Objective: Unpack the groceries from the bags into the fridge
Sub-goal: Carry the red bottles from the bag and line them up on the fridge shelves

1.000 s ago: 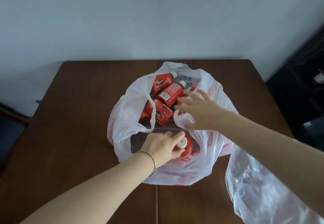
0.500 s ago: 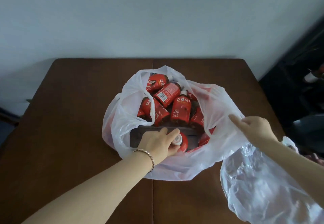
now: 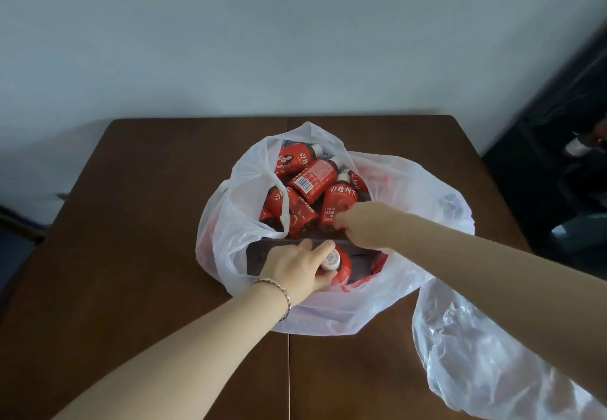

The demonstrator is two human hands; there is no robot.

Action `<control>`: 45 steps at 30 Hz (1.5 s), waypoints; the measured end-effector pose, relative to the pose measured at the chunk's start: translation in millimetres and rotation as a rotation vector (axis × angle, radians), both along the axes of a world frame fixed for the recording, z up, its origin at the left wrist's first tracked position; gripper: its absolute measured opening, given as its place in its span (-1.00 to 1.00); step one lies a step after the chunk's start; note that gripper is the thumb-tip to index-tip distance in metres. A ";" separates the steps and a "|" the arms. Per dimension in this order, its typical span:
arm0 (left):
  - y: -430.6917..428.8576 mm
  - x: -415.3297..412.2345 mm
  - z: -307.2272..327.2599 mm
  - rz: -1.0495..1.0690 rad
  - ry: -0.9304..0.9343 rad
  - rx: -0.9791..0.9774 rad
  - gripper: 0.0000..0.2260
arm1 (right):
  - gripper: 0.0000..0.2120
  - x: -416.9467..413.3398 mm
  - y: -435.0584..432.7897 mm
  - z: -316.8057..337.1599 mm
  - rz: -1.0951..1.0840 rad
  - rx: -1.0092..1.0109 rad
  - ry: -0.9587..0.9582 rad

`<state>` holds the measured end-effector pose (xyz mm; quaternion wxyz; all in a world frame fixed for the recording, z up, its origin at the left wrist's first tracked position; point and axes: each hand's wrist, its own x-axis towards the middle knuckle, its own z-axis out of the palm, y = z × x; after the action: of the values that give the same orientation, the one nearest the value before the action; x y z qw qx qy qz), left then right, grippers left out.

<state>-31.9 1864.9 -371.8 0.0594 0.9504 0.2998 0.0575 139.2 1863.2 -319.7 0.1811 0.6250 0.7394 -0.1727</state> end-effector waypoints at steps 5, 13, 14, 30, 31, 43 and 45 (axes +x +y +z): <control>0.1 0.0 0.3 -0.018 0.049 -0.040 -0.54 | -0.46 7.5 29.6 -46.0 -0.725 0.129 0.217; 6.5 -1.6 -12.1 -0.065 -0.052 -0.020 -0.51 | -0.01 5.1 55.4 -74.9 -1.121 0.065 0.421; 7.3 -0.7 -11.5 -0.065 -0.044 -0.007 -0.50 | -0.01 7.4 55.4 -71.8 -1.156 0.062 0.493; -2.4 5.5 14.1 0.068 0.216 -0.085 -0.55 | -0.53 26.4 -88.5 47.5 -1.342 -0.011 1.798; -4.5 9.8 18.9 0.069 0.253 -0.066 -0.54 | -0.54 27.3 -97.4 49.4 -1.360 -0.001 1.714; -9.3 38.0 141.5 0.207 0.023 0.142 -0.60 | -0.86 37.5 -140.4 120.4 -1.026 0.691 0.987; -9.1 41.0 162.6 0.203 -0.053 0.223 -0.64 | -0.85 35.4 -134.4 137.9 -1.004 0.875 0.980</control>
<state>9.1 1855.9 -209.2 -0.0450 0.9141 0.3842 0.1213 174.7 1728.9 -181.8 -0.5202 0.7488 0.3680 -0.1826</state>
